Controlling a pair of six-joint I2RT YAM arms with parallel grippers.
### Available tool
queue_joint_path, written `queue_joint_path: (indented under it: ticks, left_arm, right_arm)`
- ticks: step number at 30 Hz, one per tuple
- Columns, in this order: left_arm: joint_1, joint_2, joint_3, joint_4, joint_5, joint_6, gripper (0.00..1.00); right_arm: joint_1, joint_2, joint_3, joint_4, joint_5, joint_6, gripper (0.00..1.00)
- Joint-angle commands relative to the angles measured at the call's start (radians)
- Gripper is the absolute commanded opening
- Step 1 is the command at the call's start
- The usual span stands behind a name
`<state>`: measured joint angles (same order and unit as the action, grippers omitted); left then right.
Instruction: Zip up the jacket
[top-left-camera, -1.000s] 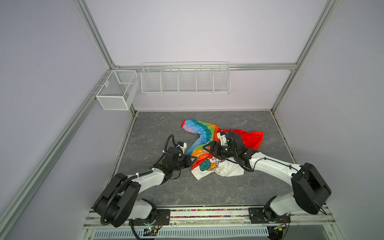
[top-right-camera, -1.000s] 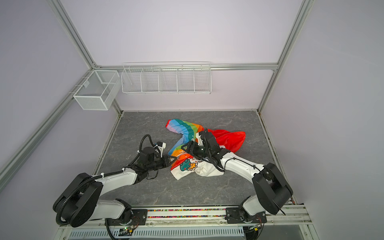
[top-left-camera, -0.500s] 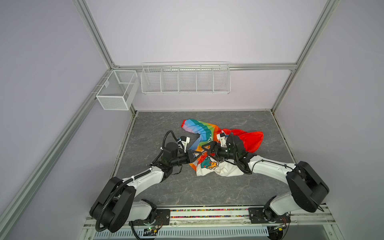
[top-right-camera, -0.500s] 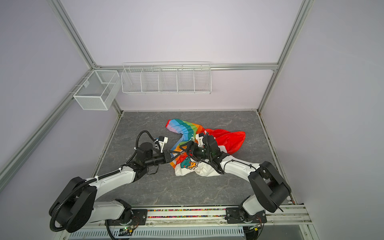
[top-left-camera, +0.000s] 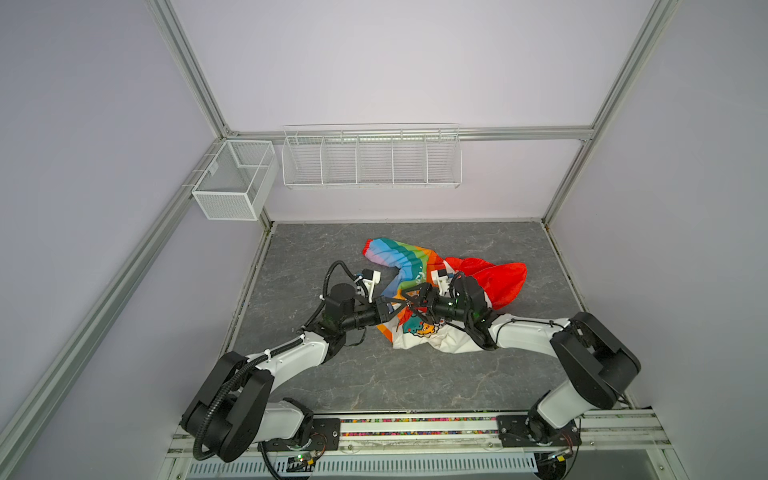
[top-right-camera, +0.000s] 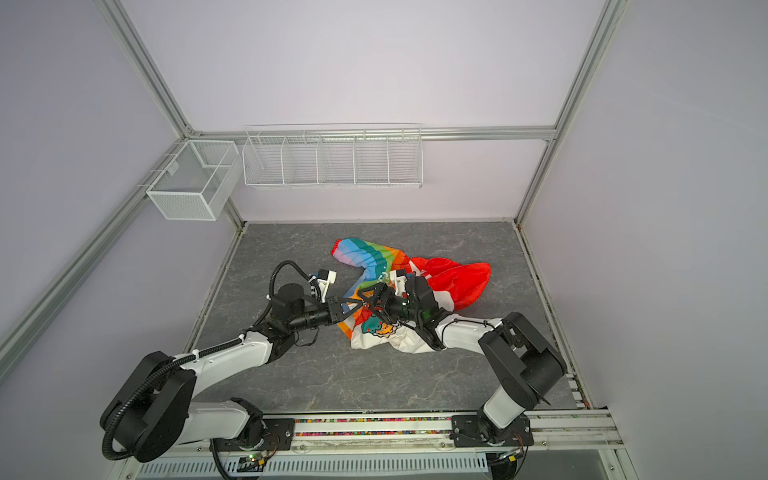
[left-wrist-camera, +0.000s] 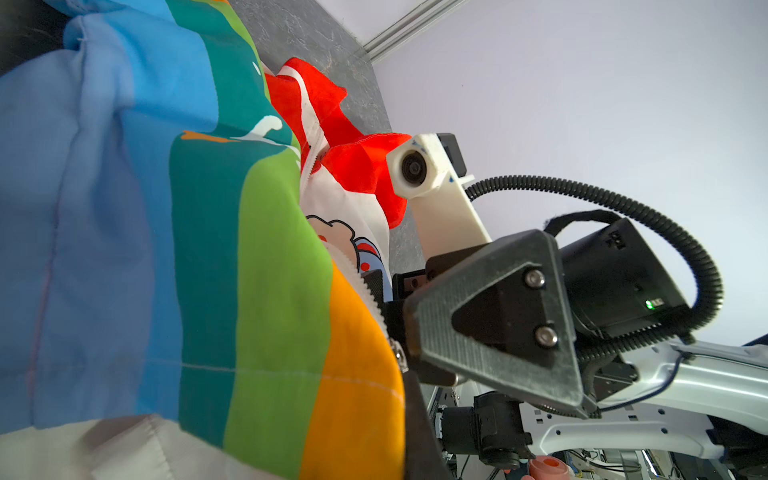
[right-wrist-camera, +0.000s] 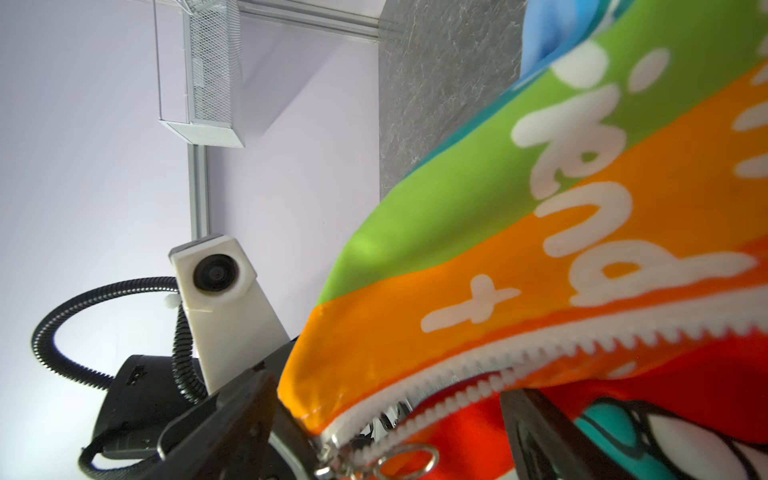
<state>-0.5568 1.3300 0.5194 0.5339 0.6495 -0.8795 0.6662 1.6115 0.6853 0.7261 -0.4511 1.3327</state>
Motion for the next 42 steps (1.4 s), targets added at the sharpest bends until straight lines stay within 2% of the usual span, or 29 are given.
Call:
queue_joint_path:
  ticks: [1, 9, 15, 24, 35, 39, 42]
  left_arm:
    - [-0.003, 0.012, 0.014, 0.054, 0.016, -0.018, 0.00]
    - [-0.003, 0.013, 0.011, 0.055, 0.010, -0.015, 0.00]
    - [-0.003, 0.014, 0.009, 0.051, 0.007, -0.011, 0.00]
    - [-0.003, 0.021, 0.013, 0.052, 0.007, -0.013, 0.00]
    - [-0.004, 0.024, 0.016, 0.052, 0.004, -0.015, 0.00]
    - [-0.003, 0.023, 0.016, 0.051, 0.004, -0.013, 0.00]
    - [-0.003, 0.024, 0.015, 0.052, 0.006, -0.013, 0.00]
  right_arm:
    - [0.011, 0.024, -0.026, 0.154, -0.017, 0.085, 0.87]
    - [0.028, 0.068, -0.040, 0.283, -0.020, 0.155, 0.85]
    - [0.030, 0.037, -0.068, 0.288, -0.011, 0.159, 0.81]
    - [0.031, -0.068, -0.062, 0.149, 0.002, 0.102, 0.76]
    - [0.031, -0.128, -0.054, 0.046, 0.012, 0.063, 0.71]
    - [0.030, -0.141, -0.062, 0.021, 0.017, 0.054, 0.66]
    - [0.029, -0.153, -0.064, -0.006, 0.020, 0.041, 0.58]
